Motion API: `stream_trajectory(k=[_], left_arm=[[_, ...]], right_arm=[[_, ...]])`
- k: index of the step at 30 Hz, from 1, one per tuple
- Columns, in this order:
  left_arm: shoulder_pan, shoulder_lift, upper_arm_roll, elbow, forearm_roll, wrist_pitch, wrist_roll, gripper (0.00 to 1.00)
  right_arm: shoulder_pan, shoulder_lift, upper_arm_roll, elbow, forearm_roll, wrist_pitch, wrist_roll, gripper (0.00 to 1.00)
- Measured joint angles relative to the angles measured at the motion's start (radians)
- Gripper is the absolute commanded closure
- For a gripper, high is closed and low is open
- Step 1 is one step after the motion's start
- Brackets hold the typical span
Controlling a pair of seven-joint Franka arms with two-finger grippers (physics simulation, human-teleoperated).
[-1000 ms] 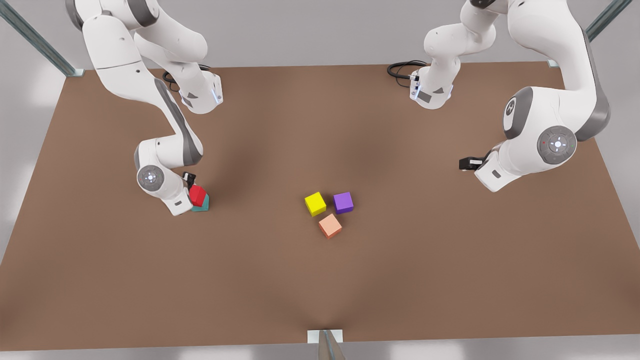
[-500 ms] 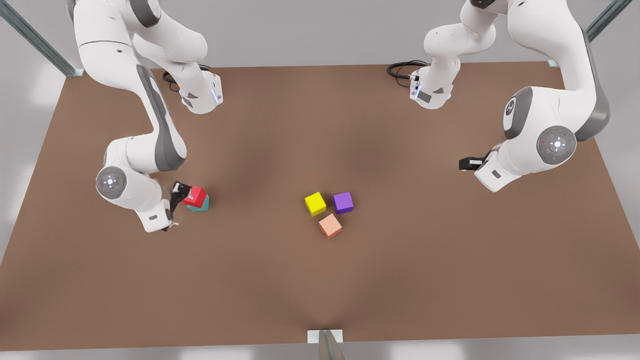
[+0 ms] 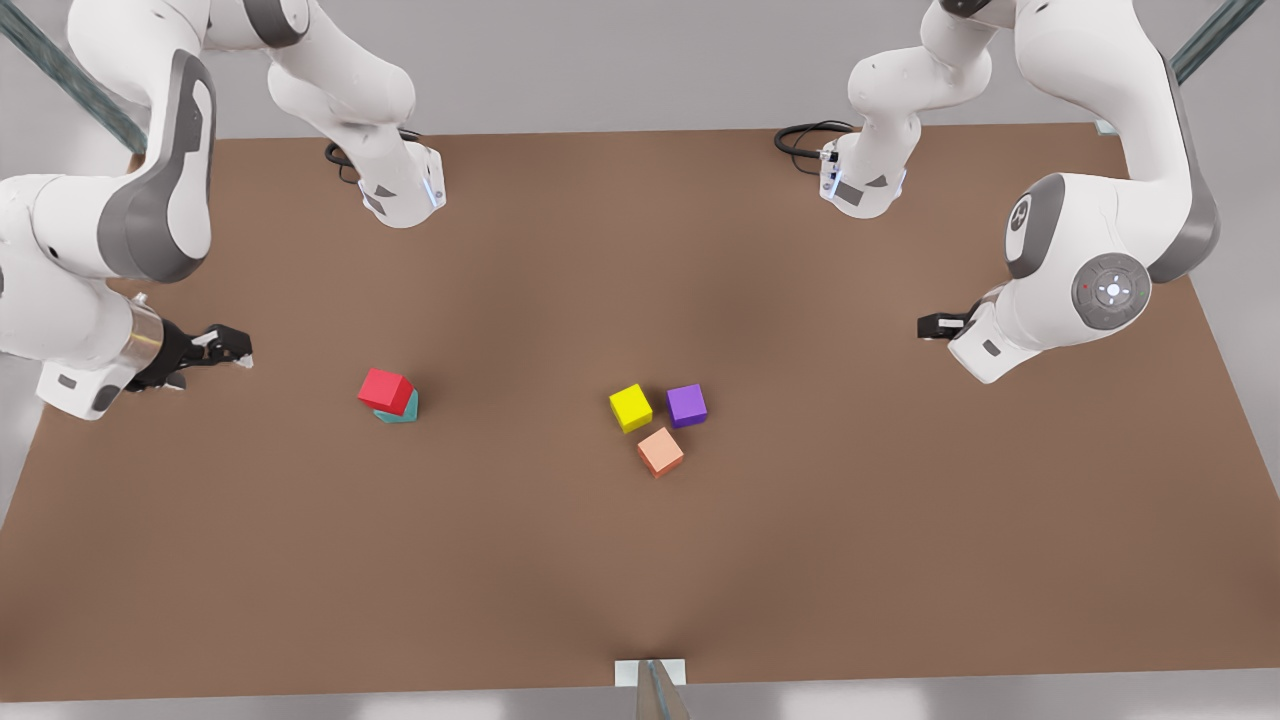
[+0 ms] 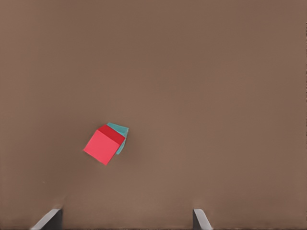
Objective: Pick up red wooden cube and pass to hand red wooden cube and place in blue wooden cube
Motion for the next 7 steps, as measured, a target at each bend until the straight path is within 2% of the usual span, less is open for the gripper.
stream_trajectory(k=[7], left_arm=[[0.000,0.005,0.000,0.000,0.000,-0.013,-0.002,0.00]], right_arm=[[0.020,0.008,-0.032,-0.005,0.023,-0.020,0.123,0.00]])
